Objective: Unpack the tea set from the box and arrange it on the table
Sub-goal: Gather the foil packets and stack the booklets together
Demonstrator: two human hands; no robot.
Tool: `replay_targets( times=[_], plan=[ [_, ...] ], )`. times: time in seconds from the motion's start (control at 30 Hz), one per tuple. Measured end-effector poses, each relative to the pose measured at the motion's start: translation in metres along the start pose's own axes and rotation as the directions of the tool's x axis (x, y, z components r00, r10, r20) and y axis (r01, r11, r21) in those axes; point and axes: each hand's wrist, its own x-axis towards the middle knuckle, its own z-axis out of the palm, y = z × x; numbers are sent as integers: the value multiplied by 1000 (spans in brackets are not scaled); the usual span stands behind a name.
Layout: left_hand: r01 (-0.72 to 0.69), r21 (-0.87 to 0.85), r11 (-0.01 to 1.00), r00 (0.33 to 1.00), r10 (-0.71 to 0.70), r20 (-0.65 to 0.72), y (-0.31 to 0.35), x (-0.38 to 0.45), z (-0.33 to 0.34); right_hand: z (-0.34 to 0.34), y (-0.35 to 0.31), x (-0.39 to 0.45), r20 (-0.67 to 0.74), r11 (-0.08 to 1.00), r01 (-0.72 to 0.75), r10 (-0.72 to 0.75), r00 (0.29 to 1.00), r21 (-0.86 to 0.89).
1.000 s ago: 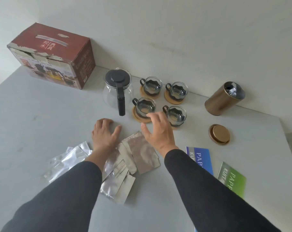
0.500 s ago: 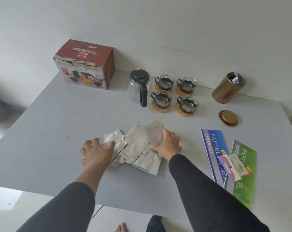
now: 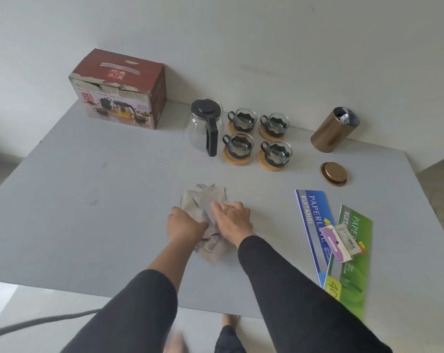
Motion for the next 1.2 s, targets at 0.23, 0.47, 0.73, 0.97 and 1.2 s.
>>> replay_targets(
  times=[0.23,0.47,0.73,0.97,1.2],
  plan=[
    [125,-352,927,989,-87,123,9,5,7,9,13,3,-59,993,82,-87,994,-80],
    [204,-626,753,953,-6,304,-13,17,15,-8,22,9,26,984,162,-160,987,-77],
    [187,-722,666,856,250,452,-35,14,3,-19,36,4,44,934,-23,8,999,356],
    [84,-671,737,762,386,520,-13,1,0,-52,42,-18,145,819,-97,17,989,566],
    [-13,-597,803,645,463,609,34,-36,35,-108,88,-48,136,787,-136,67,988,602]
  ],
)
